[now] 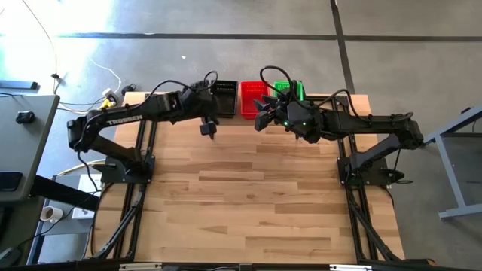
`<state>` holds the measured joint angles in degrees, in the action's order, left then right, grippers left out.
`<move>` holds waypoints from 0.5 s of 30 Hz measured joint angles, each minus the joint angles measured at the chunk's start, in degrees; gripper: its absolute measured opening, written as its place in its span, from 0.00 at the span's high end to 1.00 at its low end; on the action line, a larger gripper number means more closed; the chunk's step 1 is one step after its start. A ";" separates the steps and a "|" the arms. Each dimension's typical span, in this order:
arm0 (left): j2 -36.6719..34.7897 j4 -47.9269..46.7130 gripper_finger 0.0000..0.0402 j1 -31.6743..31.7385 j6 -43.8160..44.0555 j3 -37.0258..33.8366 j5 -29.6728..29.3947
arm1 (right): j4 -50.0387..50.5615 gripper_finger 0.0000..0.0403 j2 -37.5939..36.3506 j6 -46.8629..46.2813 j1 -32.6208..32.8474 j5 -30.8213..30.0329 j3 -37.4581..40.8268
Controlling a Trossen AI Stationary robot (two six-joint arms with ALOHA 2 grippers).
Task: Stack baskets on shelf by color
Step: Return to Home Position
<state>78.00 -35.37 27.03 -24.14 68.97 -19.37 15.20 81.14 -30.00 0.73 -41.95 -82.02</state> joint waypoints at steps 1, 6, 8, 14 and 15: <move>-0.52 0.04 0.67 -0.08 0.00 0.00 -0.56 | -0.02 0.61 0.00 0.00 0.00 0.00 0.00; -3.71 -4.04 0.67 -0.91 0.72 3.53 -0.74 | 0.00 0.61 0.00 0.47 0.00 0.22 0.00; -5.21 -5.30 0.67 -1.50 2.16 5.48 -0.01 | -0.01 0.61 0.00 0.99 0.00 0.27 0.00; -11.65 -8.14 0.67 -2.55 10.66 6.73 11.28 | 0.69 0.61 -0.35 9.14 0.04 2.51 0.00; -12.94 -7.99 0.67 -2.56 12.42 6.15 13.44 | 1.31 0.61 -0.65 10.54 0.04 2.97 0.00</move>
<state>65.06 -43.37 24.47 -11.72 75.12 -5.93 16.51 80.49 -19.46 0.78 -38.99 -82.02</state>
